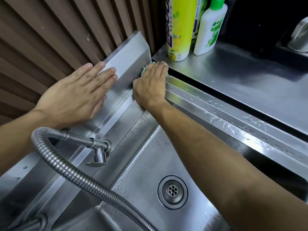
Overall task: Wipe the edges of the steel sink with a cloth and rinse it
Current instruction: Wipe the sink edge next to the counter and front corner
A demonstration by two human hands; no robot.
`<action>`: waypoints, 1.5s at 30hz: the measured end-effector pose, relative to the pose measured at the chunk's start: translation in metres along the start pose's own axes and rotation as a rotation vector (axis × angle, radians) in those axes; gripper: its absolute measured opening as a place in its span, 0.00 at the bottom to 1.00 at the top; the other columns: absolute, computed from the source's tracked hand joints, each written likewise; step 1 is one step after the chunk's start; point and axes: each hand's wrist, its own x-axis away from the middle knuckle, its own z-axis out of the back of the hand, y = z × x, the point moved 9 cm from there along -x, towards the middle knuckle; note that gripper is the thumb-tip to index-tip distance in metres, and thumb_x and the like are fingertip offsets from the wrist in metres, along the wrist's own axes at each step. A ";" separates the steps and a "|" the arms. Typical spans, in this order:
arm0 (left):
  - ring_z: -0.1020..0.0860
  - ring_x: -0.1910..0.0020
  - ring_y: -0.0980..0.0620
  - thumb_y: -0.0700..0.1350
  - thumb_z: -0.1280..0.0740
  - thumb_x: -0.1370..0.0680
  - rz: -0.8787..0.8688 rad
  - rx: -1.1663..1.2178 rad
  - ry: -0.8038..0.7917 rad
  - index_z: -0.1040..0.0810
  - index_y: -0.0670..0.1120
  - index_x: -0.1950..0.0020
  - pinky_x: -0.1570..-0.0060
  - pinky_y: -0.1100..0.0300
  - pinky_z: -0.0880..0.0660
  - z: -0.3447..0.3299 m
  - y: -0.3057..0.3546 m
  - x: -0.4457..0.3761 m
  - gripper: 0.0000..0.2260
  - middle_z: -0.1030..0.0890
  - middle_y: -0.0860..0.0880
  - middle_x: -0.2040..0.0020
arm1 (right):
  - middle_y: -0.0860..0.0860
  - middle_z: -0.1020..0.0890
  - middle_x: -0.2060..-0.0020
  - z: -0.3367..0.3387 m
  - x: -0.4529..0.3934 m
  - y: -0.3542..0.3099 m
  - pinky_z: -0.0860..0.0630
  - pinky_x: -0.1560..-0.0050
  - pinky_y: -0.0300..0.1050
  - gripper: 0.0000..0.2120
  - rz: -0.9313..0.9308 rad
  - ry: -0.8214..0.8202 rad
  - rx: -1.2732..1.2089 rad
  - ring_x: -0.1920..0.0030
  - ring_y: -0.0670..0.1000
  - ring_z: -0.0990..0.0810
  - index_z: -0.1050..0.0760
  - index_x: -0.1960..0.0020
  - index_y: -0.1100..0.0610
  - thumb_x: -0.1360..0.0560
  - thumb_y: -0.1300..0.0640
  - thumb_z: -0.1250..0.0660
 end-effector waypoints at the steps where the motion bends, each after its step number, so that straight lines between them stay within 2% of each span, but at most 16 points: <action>1: 0.37 0.21 0.35 0.48 0.52 0.14 0.010 -0.021 -0.022 0.41 0.36 0.18 0.22 0.41 0.40 0.001 -0.001 -0.001 0.27 0.38 0.38 0.19 | 0.75 0.38 0.26 0.000 0.001 0.000 0.47 0.21 0.68 0.33 0.013 0.000 0.000 0.24 0.74 0.40 0.46 0.23 0.76 0.18 0.52 0.57; 3: 0.30 0.31 0.33 0.50 0.48 0.16 0.004 -0.083 -0.097 0.36 0.35 0.21 0.29 0.40 0.34 0.001 -0.002 -0.006 0.28 0.32 0.36 0.23 | 0.74 0.36 0.26 -0.004 0.003 0.002 0.47 0.21 0.67 0.35 0.029 0.004 0.000 0.24 0.73 0.39 0.44 0.23 0.75 0.19 0.50 0.57; 5: 0.29 0.37 0.33 0.52 0.47 0.18 -0.072 -0.177 -0.166 0.32 0.33 0.26 0.36 0.39 0.32 0.002 -0.001 -0.021 0.29 0.28 0.34 0.30 | 0.73 0.37 0.25 -0.008 0.005 0.006 0.48 0.21 0.67 0.37 0.045 0.009 -0.008 0.23 0.72 0.40 0.44 0.22 0.73 0.20 0.46 0.58; 7: 0.29 0.36 0.35 0.54 0.47 0.19 -0.144 -0.240 -0.191 0.31 0.34 0.28 0.36 0.41 0.33 0.002 -0.003 -0.046 0.29 0.29 0.35 0.32 | 0.72 0.37 0.25 -0.010 0.006 0.008 0.48 0.21 0.66 0.39 0.066 -0.002 -0.013 0.23 0.72 0.41 0.43 0.21 0.72 0.20 0.44 0.59; 8: 0.31 0.31 0.35 0.55 0.49 0.18 -0.165 -0.277 -0.191 0.34 0.35 0.25 0.32 0.43 0.34 0.000 -0.004 -0.061 0.29 0.31 0.36 0.29 | 0.72 0.37 0.24 -0.011 0.006 0.010 0.48 0.21 0.66 0.38 0.072 0.011 -0.013 0.23 0.71 0.41 0.43 0.21 0.72 0.20 0.44 0.59; 10: 0.41 0.20 0.39 0.57 0.56 0.17 -0.210 -0.419 -0.212 0.48 0.39 0.17 0.24 0.47 0.42 -0.009 0.001 -0.093 0.33 0.43 0.40 0.18 | 0.71 0.38 0.23 -0.010 0.011 0.015 0.49 0.20 0.65 0.36 0.091 0.052 -0.030 0.22 0.70 0.42 0.44 0.21 0.70 0.18 0.44 0.56; 13: 0.57 0.16 0.40 0.57 0.63 0.17 -0.186 -0.534 -0.411 0.63 0.42 0.16 0.19 0.48 0.54 -0.039 0.018 -0.116 0.32 0.59 0.44 0.15 | 0.69 0.39 0.22 -0.015 0.036 0.040 0.51 0.19 0.63 0.33 0.112 0.126 -0.085 0.20 0.68 0.44 0.42 0.20 0.67 0.17 0.47 0.54; 16: 0.64 0.17 0.39 0.58 0.65 0.16 -0.100 -0.480 -0.492 0.67 0.42 0.17 0.18 0.47 0.58 -0.053 0.021 -0.118 0.32 0.64 0.45 0.16 | 0.68 0.38 0.22 -0.014 0.054 0.062 0.50 0.19 0.62 0.32 0.109 0.160 -0.091 0.20 0.67 0.42 0.40 0.20 0.66 0.18 0.48 0.53; 20: 0.66 0.18 0.40 0.57 0.64 0.15 -0.047 -0.471 -0.539 0.68 0.43 0.18 0.18 0.47 0.58 -0.052 0.022 -0.122 0.30 0.66 0.46 0.17 | 0.66 0.48 0.19 -0.008 0.031 0.045 0.57 0.18 0.61 0.33 0.174 0.052 -0.129 0.18 0.65 0.51 0.52 0.18 0.66 0.16 0.47 0.54; 23: 0.65 0.18 0.40 0.55 0.63 0.15 0.023 -0.443 -0.508 0.68 0.41 0.18 0.18 0.46 0.57 -0.062 0.035 -0.121 0.30 0.65 0.45 0.16 | 0.66 0.50 0.18 -0.009 0.008 0.030 0.57 0.18 0.60 0.33 0.243 0.030 -0.075 0.18 0.64 0.53 0.55 0.18 0.67 0.16 0.47 0.56; 26: 0.64 0.17 0.43 0.54 0.63 0.16 0.138 -0.373 -0.463 0.69 0.39 0.19 0.18 0.47 0.59 -0.071 0.044 -0.119 0.31 0.66 0.44 0.17 | 0.66 0.48 0.19 -0.011 0.003 0.029 0.55 0.18 0.60 0.33 0.240 0.045 0.000 0.18 0.64 0.51 0.54 0.18 0.68 0.15 0.48 0.58; 29: 0.63 0.17 0.44 0.52 0.65 0.17 0.229 -0.219 -0.474 0.68 0.40 0.18 0.18 0.49 0.61 -0.076 0.057 -0.123 0.30 0.64 0.44 0.17 | 0.65 0.43 0.19 -0.014 0.014 0.042 0.53 0.18 0.58 0.32 0.253 0.060 -0.008 0.18 0.64 0.48 0.50 0.18 0.66 0.15 0.47 0.59; 32: 0.61 0.17 0.44 0.53 0.67 0.17 0.275 -0.098 -0.413 0.64 0.40 0.17 0.19 0.50 0.63 -0.078 0.062 -0.126 0.30 0.61 0.43 0.16 | 0.66 0.36 0.22 -0.011 0.037 0.072 0.47 0.19 0.59 0.32 0.196 0.151 -0.035 0.20 0.64 0.40 0.42 0.20 0.67 0.16 0.48 0.57; 37: 0.61 0.17 0.44 0.52 0.67 0.16 0.253 -0.120 -0.401 0.61 0.39 0.17 0.19 0.49 0.64 -0.083 0.061 -0.124 0.30 0.60 0.42 0.16 | 0.66 0.33 0.24 -0.008 0.032 0.067 0.45 0.20 0.61 0.30 0.203 0.194 -0.046 0.22 0.65 0.36 0.37 0.22 0.67 0.16 0.48 0.53; 40: 0.61 0.17 0.44 0.52 0.67 0.17 0.236 -0.120 -0.400 0.62 0.38 0.17 0.18 0.49 0.63 -0.085 0.062 -0.122 0.31 0.61 0.42 0.16 | 0.65 0.33 0.23 -0.008 0.013 0.049 0.47 0.19 0.61 0.33 0.283 0.160 -0.048 0.22 0.64 0.37 0.38 0.21 0.65 0.17 0.48 0.58; 45: 0.60 0.16 0.43 0.50 0.77 0.24 0.205 -0.100 -0.447 0.63 0.38 0.18 0.18 0.49 0.61 -0.086 0.061 -0.126 0.35 0.60 0.41 0.16 | 0.64 0.29 0.26 -0.012 0.019 0.058 0.44 0.20 0.59 0.32 0.320 0.213 -0.089 0.23 0.64 0.34 0.35 0.23 0.65 0.17 0.47 0.57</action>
